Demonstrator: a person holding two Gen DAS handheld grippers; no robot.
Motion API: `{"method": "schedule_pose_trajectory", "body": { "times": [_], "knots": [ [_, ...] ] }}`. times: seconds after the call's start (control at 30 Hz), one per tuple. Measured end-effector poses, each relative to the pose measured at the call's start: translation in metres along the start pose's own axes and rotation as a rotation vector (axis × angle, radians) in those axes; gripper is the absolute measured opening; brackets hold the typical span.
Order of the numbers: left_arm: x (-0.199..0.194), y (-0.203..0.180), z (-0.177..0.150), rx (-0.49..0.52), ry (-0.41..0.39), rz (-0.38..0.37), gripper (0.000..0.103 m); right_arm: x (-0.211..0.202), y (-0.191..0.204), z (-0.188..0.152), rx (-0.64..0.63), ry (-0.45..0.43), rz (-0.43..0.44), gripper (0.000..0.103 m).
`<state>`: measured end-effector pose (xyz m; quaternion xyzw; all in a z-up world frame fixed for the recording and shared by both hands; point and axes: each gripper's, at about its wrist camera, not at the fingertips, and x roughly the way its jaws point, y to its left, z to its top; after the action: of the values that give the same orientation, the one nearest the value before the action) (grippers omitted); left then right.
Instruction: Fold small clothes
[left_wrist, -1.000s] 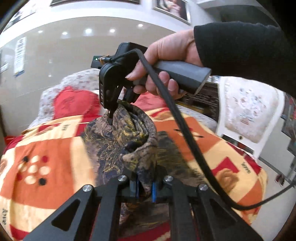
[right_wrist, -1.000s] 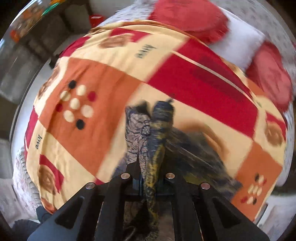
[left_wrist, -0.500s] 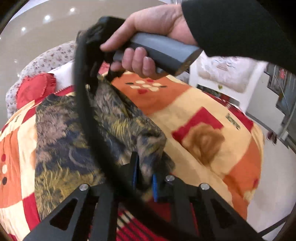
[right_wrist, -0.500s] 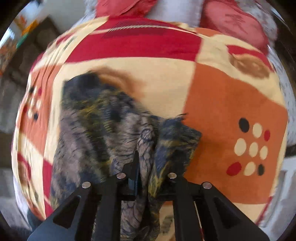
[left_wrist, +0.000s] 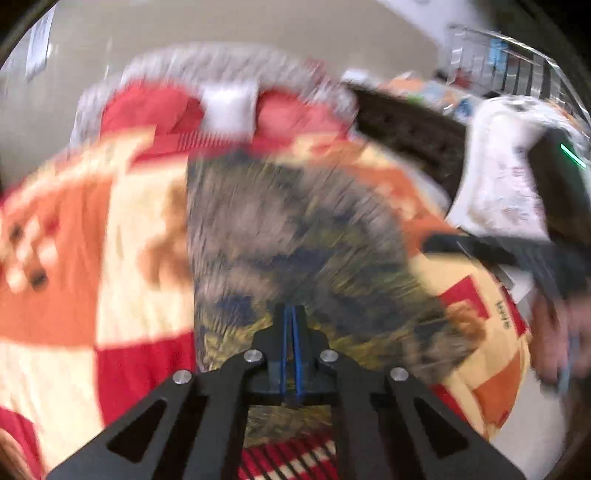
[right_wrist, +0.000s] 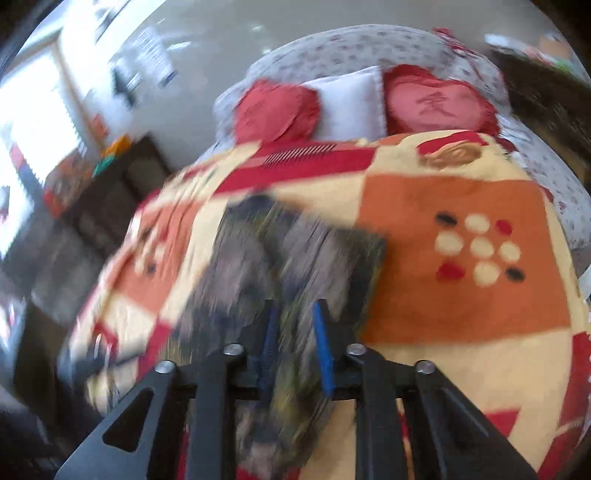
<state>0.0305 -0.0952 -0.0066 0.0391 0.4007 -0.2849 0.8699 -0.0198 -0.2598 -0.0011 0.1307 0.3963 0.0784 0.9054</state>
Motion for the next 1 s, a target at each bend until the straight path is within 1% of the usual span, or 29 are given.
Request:
{"method": "schedule_pose_trajectory", "body": {
  "times": [0.03,0.07,0.1,0.13,0.17,0.2,0.23,0.27,0.3,0.33,0.37,0.4,0.47,0.5,0.53,0.57,0.6,0.67,0.7,0.77,0.8,0.87,0.93,1.0],
  "knots": [
    [0.011,0.006,-0.008,-0.019,0.031,0.005,0.001,0.007,0.005,-0.016,-0.002,0.009,-0.018,0.028],
    [0.013,0.010,-0.017,-0.029,0.027,0.000,0.001,0.019,0.010,-0.033,0.013,0.020,-0.042,0.028],
    [0.010,0.012,-0.024,-0.028,-0.001,-0.004,0.001,0.027,0.010,-0.046,0.026,0.029,-0.050,0.028],
    [0.008,0.015,-0.028,-0.035,-0.002,-0.005,0.001,0.038,0.012,-0.058,0.036,0.047,-0.058,0.028],
    [0.005,0.015,-0.029,-0.038,-0.002,0.001,0.001,0.052,0.013,-0.071,0.040,0.056,-0.085,0.028],
    [0.002,0.013,-0.026,-0.025,0.001,0.011,0.001,0.050,0.014,-0.077,0.031,0.007,-0.101,0.030],
    [-0.001,0.013,-0.021,-0.017,0.000,0.017,0.001,0.050,0.015,-0.076,0.019,0.000,-0.110,0.030],
    [-0.004,0.013,-0.013,-0.016,-0.009,0.020,0.001,0.048,0.018,-0.070,0.002,0.023,-0.118,0.030],
    [-0.008,0.012,-0.002,-0.023,-0.035,0.018,0.001,0.044,0.019,-0.061,-0.004,0.042,-0.113,0.030],
    [-0.011,0.013,0.008,-0.030,-0.062,0.015,0.001,0.038,0.019,-0.052,0.002,0.030,-0.098,0.030],
    [-0.011,0.013,0.022,-0.034,-0.087,0.010,0.001,0.024,0.020,-0.039,0.016,-0.027,-0.097,0.030],
    [-0.010,0.013,0.039,-0.034,-0.109,0.007,0.002,0.016,0.019,-0.030,0.029,-0.068,-0.114,0.030],
    [0.009,0.011,0.083,-0.033,-0.121,0.013,0.004,0.007,0.012,-0.002,0.095,-0.135,-0.169,0.030],
    [0.026,0.010,0.105,-0.040,-0.109,0.007,0.005,0.008,0.006,0.014,0.155,-0.157,-0.186,0.031],
    [0.037,0.013,0.119,-0.050,-0.100,0.004,0.005,0.013,0.004,0.022,0.183,-0.161,-0.198,0.031],
    [0.056,0.015,0.133,-0.059,-0.081,0.011,0.006,0.027,0.001,0.037,0.214,-0.141,-0.234,0.031],
    [0.081,0.019,0.145,-0.077,-0.031,0.031,0.006,0.041,-0.005,0.047,0.231,-0.123,-0.260,0.031],
    [0.119,0.031,0.151,-0.106,0.043,0.075,0.006,0.071,-0.013,0.054,0.279,-0.089,-0.283,0.031],
    [0.133,0.039,0.149,-0.132,0.059,0.065,0.006,0.089,-0.016,0.055,0.300,-0.072,-0.310,0.031],
    [0.142,0.045,0.146,-0.154,0.047,0.034,0.005,0.122,-0.026,0.048,0.336,-0.023,-0.325,0.031],
    [0.143,0.047,0.144,-0.161,0.037,0.024,0.005,0.132,-0.031,0.044,0.327,-0.024,-0.334,0.031],
    [0.145,0.051,0.141,-0.177,0.025,0.001,0.005,0.135,-0.035,0.028,0.305,-0.104,-0.339,0.033],
    [0.144,0.050,0.140,-0.181,0.030,-0.007,0.004,0.135,-0.035,0.027,0.310,-0.109,-0.333,0.033],
    [0.138,0.048,0.144,-0.160,0.063,-0.012,0.004,0.134,-0.036,0.026,0.311,-0.109,-0.327,0.033]
  ]
}}
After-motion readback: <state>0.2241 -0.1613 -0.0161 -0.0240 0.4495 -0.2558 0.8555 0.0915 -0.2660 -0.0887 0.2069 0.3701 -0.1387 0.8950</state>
